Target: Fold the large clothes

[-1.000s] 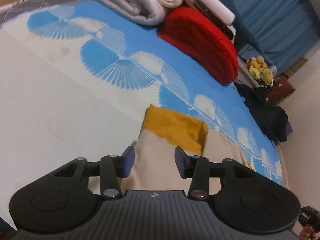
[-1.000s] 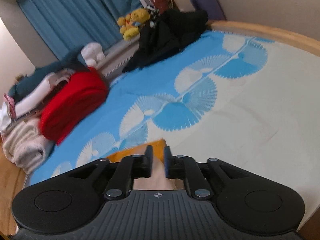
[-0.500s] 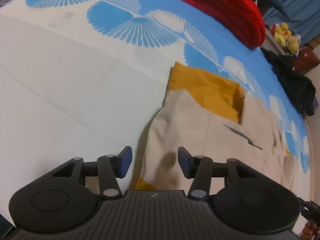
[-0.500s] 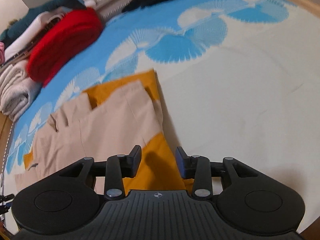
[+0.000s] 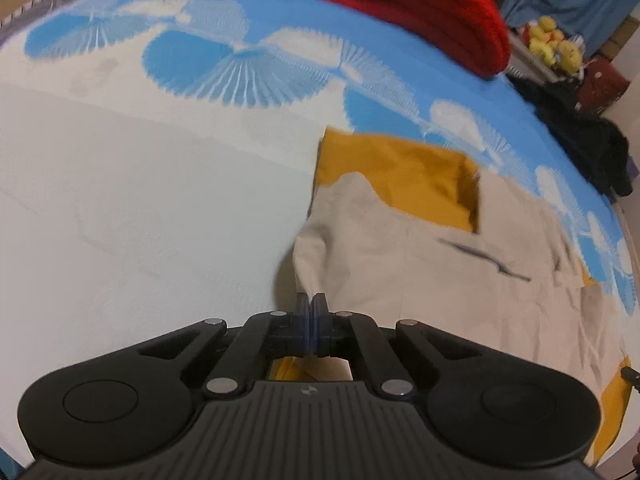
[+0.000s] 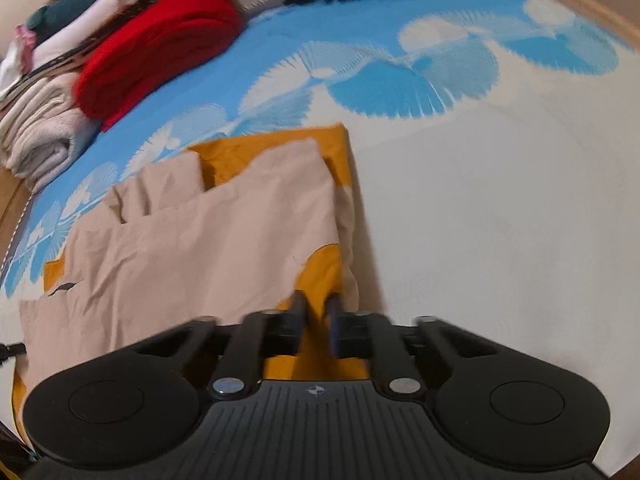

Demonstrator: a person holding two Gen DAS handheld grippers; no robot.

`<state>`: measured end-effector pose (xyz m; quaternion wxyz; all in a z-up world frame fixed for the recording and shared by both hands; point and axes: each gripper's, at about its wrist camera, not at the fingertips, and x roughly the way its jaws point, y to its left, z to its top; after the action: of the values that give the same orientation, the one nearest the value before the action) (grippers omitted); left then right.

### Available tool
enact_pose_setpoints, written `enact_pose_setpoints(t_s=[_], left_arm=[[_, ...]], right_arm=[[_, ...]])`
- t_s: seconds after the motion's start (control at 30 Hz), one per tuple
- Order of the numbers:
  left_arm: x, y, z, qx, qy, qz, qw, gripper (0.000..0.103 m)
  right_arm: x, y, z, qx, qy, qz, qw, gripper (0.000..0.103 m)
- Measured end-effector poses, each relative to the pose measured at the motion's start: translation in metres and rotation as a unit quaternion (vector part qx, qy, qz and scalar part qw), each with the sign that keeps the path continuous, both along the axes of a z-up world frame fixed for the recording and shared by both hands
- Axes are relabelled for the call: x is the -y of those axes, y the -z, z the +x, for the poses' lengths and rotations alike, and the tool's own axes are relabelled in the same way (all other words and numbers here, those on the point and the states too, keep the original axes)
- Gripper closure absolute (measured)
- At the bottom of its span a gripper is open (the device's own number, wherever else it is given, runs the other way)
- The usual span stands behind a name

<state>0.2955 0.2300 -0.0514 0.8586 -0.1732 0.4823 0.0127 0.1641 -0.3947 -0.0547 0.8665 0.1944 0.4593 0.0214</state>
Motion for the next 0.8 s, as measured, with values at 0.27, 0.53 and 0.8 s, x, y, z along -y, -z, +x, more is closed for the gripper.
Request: enact_pose_setpoints(t_s=[0.27,0.53,0.8], left_arm=[[0.010,-0.039,-0.005,0.120,-0.027,0.043,0.9915,0.103],[0.036,-0.033,0.014,0.101,-0.011,0.096,0.9902,0.103],[0.039,-0.065,0.029,0.218,-0.051,0.104,0.9690,0.103]], right_arm=[[0.006,-0.046,-0.019,0.152,0.045,-0.002,0.987,0.100],[-0.006,-0.014,0.018,0.045,0.054,-0.079,0.994,0.101],[-0.022,-0.065,0.018,0.206,0.106,-0.099,0.968,0.101]])
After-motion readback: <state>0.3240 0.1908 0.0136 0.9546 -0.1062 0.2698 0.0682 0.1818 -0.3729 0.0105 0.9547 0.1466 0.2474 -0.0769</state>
